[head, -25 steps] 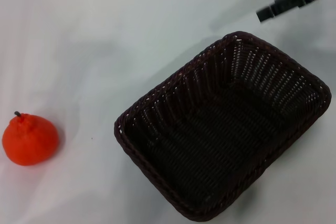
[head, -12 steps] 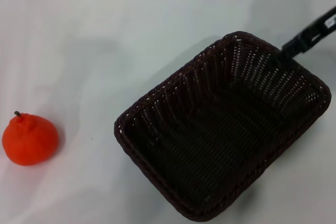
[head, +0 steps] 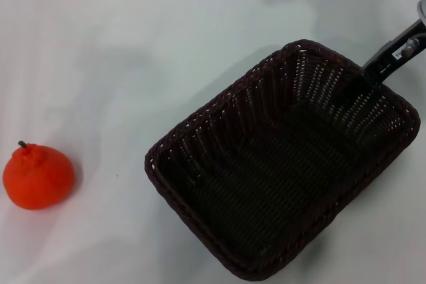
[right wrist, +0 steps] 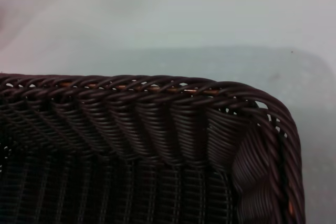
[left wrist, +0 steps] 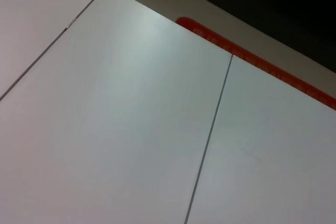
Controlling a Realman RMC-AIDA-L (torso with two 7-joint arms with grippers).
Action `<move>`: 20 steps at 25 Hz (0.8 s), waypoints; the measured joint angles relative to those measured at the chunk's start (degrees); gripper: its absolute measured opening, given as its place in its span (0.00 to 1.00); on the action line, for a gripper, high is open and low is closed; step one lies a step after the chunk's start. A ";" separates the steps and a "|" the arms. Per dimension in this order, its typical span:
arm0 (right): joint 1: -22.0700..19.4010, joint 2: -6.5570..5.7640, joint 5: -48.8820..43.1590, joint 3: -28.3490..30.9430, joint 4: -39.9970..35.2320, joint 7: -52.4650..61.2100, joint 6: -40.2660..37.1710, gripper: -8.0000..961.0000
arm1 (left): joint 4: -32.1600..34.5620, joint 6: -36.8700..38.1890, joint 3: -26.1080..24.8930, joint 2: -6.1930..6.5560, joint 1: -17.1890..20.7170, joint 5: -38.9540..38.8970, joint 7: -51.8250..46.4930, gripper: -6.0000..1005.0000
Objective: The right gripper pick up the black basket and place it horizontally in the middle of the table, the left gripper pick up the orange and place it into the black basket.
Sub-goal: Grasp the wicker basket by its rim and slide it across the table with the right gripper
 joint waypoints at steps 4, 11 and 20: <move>0.18 -0.39 -0.09 0.17 0.27 0.08 0.34 0.66 | 0.00 0.02 0.00 -0.01 -0.03 -0.07 0.02 0.82; 0.28 -0.75 0.36 6.28 0.86 1.10 0.22 0.32 | 0.00 0.03 -0.07 0.04 -0.18 -0.11 -0.11 0.82; -1.58 -1.95 5.87 22.35 5.60 2.13 -3.61 0.18 | -0.05 0.15 -0.27 0.05 -0.19 -0.16 0.04 0.82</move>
